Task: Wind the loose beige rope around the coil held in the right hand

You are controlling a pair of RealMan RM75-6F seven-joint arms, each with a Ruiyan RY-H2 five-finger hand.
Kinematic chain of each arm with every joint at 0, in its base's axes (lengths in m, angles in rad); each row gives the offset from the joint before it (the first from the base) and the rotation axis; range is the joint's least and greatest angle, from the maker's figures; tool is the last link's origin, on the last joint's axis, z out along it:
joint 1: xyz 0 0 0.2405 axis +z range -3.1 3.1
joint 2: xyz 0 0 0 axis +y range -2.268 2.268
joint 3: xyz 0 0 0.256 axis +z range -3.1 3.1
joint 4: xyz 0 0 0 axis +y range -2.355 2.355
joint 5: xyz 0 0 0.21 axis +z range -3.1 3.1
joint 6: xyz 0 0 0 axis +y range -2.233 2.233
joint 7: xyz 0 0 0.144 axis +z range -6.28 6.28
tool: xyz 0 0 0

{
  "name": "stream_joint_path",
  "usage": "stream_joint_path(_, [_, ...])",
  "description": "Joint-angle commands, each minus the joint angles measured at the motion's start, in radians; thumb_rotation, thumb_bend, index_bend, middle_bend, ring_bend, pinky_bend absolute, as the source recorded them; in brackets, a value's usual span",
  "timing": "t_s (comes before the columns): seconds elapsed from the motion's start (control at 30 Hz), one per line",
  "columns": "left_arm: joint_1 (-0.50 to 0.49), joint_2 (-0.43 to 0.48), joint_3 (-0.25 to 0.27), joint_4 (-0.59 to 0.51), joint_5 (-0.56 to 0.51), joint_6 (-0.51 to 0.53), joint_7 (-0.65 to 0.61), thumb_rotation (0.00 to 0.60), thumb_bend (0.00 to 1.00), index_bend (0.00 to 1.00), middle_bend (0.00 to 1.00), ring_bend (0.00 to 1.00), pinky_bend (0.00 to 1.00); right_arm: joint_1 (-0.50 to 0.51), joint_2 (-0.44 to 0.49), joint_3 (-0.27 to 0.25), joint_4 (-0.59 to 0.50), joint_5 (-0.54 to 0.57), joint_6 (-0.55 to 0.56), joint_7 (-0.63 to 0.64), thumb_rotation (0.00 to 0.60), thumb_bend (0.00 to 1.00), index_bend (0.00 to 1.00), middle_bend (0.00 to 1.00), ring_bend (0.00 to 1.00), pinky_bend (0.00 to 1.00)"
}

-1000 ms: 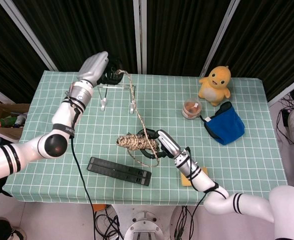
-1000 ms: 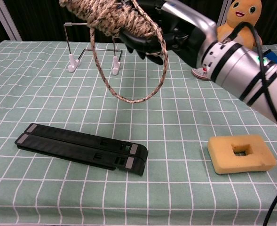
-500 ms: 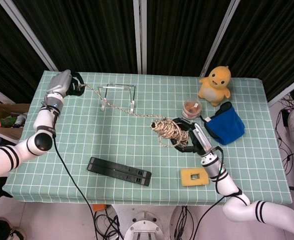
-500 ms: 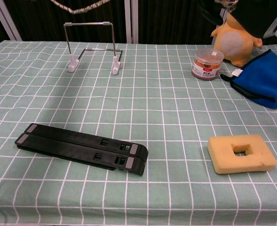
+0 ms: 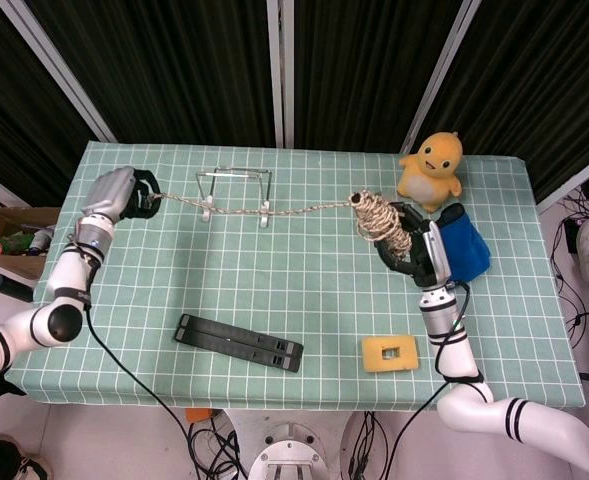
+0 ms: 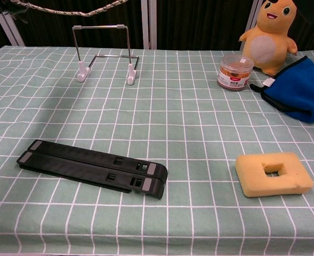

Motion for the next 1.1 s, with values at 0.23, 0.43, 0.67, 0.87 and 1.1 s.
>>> stream_joint_path(0.23, [0.162, 0.099, 0.048, -0.291, 0.356, 0.205, 0.022, 0.600, 0.51, 0.80, 0.76, 0.68, 0.81, 0.040, -0.110, 0.119, 0.099, 0.132, -0.027, -0.105, 0.600, 0.66, 0.89, 0.75, 0.68, 0.91])
stream_joint_path(0.43, [0.220, 0.170, 0.015, -0.488, 0.516, 0.289, -0.046, 0.600, 0.51, 0.80, 0.76, 0.68, 0.81, 0.121, -0.191, 0.144, 0.267, 0.174, -0.097, -0.268, 0.600, 0.66, 0.89, 0.75, 0.68, 0.91])
stream_joint_path(0.67, [0.208, 0.192, -0.053, -0.665, 0.663, 0.348, -0.022, 0.600, 0.51, 0.81, 0.76, 0.69, 0.82, 0.205, -0.258, 0.140, 0.356, 0.184, -0.206, -0.357, 0.600, 0.66, 0.89, 0.75, 0.68, 0.91])
stream_joint_path(0.87, [0.085, 0.168, -0.146, -0.727, 0.641, 0.294, 0.119, 0.600, 0.51, 0.81, 0.76, 0.69, 0.82, 0.265, -0.293, 0.071, 0.381, 0.111, -0.282, -0.413, 0.600, 0.66, 0.89, 0.75, 0.68, 0.90])
stream_joint_path(1.1, [-0.074, 0.149, -0.268, -0.699, 0.334, 0.191, 0.094, 0.600, 0.51, 0.81, 0.76, 0.69, 0.82, 0.325, -0.327, 0.004, 0.360, -0.011, -0.296, -0.436, 0.600, 0.65, 0.89, 0.75, 0.68, 0.91])
